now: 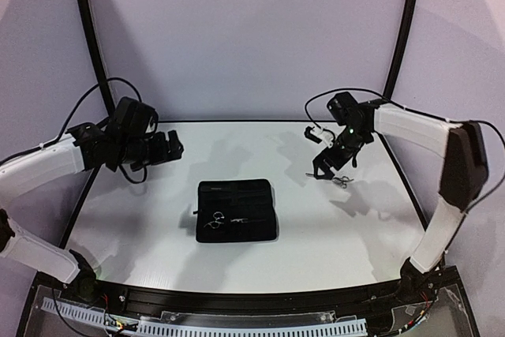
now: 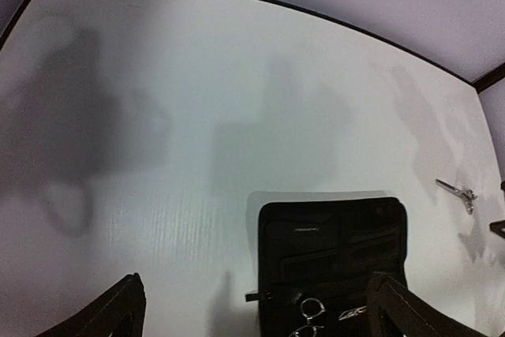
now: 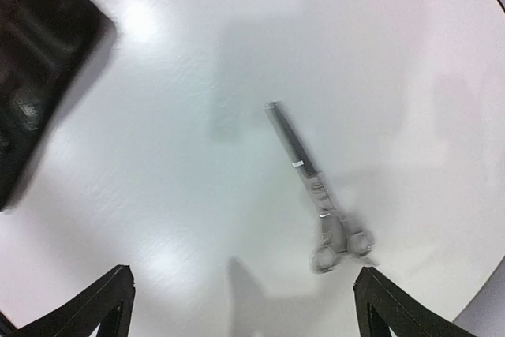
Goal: Sort the hair-cutting tools
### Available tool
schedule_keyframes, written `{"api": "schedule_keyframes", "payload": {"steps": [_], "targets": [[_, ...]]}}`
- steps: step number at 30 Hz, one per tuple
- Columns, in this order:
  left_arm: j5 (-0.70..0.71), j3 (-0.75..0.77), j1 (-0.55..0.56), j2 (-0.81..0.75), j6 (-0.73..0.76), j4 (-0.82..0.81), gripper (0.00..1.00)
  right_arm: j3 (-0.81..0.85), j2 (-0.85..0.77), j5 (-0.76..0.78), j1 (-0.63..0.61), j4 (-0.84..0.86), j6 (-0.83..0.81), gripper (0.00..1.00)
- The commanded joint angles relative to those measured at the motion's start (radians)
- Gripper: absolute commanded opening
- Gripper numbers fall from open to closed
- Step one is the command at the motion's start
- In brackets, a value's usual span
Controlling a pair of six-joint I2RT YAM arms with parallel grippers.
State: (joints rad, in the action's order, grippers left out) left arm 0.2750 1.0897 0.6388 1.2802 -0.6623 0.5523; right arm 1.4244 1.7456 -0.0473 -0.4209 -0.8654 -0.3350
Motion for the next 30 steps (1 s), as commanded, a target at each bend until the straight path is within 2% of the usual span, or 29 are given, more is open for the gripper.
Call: {"api": "schedule_keyframes", "payload": {"steps": [1, 9, 16, 19, 23, 30], "targets": [[0.088, -0.074, 0.004, -0.075, -0.025, 0.133, 0.99, 0.186, 0.131, -0.055, 0.117, -0.143, -0.223, 0.97], [0.161, -0.114, 0.004, -0.153, -0.09, 0.199, 0.99, 0.281, 0.285, 0.04, 0.13, -0.134, -0.375, 0.97], [0.18, -0.113, 0.004, -0.186, -0.108, 0.211, 0.99, 0.361, 0.394, 0.063, 0.137, -0.17, -0.415, 0.92], [0.2, -0.114, 0.003, -0.195, -0.111, 0.225, 0.99, 0.355, 0.413, 0.088, 0.136, -0.176, -0.409, 0.9], [0.206, -0.115, 0.004, -0.198, -0.114, 0.223, 0.99, 0.272, 0.406, 0.102, 0.136, -0.088, -0.412, 0.89], [0.192, -0.118, 0.004, -0.183, -0.12, 0.204, 0.99, 0.238, 0.447, 0.126, 0.133, -0.035, -0.41, 0.85]]}}
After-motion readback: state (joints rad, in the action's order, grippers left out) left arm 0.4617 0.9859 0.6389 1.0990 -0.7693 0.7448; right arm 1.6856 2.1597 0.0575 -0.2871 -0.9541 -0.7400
